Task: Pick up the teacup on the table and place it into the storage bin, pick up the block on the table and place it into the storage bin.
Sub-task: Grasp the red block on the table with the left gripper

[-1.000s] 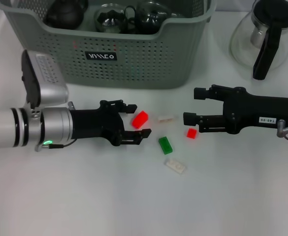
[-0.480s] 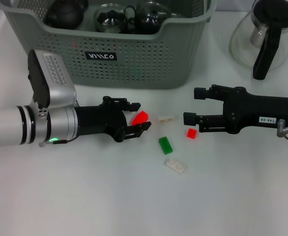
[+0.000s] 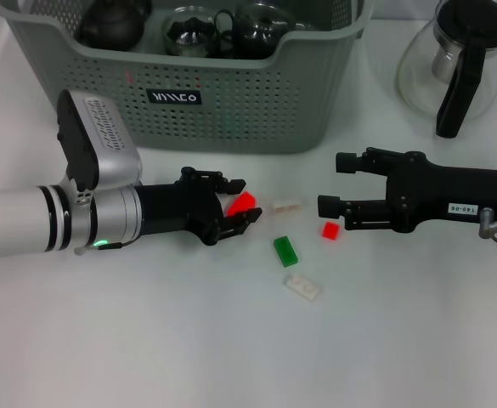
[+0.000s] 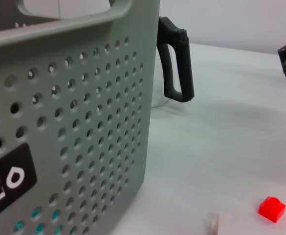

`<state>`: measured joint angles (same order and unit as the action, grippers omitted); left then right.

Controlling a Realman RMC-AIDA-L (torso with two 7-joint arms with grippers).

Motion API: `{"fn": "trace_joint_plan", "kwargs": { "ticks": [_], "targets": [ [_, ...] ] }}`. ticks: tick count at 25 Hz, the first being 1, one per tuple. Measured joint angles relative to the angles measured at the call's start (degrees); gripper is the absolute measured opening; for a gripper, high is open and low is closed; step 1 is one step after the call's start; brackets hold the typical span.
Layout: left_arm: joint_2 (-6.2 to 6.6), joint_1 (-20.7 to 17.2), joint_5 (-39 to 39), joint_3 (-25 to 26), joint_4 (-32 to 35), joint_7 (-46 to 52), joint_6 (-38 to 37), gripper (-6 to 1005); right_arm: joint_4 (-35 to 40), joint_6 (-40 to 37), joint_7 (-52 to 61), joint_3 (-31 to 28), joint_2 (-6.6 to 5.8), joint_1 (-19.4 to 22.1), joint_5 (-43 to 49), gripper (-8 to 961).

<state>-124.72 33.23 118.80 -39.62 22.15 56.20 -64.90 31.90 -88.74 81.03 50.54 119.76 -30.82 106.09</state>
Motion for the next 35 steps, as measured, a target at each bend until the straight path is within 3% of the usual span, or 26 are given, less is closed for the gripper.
{"fn": "trace_joint_plan", "kwargs": {
  "ticks": [3, 11, 17, 35],
  "targets": [
    [0.06, -0.12, -0.50, -0.14, -0.06, -0.08, -0.03, 561, 0.00, 0.02, 0.00, 0.00, -0.04, 0.05, 0.00, 947],
    [0.01, 0.00, -0.53, -0.20, -0.09, -0.12, 0.31, 297, 0.00, -0.06, 0.00, 0.00, 0.03, 0.18, -0.01, 947],
    [0.00, -0.08, -0.54, -0.20, -0.18, -0.13, 0.30, 259, 0.00, -0.11, -0.09, 0.00, 0.02, 0.32, -0.01, 947],
    [0.00, 0.34, -0.49, -0.20, -1.58, -0.13, 1.87, 271, 0.00, -0.44, -0.32, 0.00, -0.15, 0.59, -0.01, 946]
  ]
}}
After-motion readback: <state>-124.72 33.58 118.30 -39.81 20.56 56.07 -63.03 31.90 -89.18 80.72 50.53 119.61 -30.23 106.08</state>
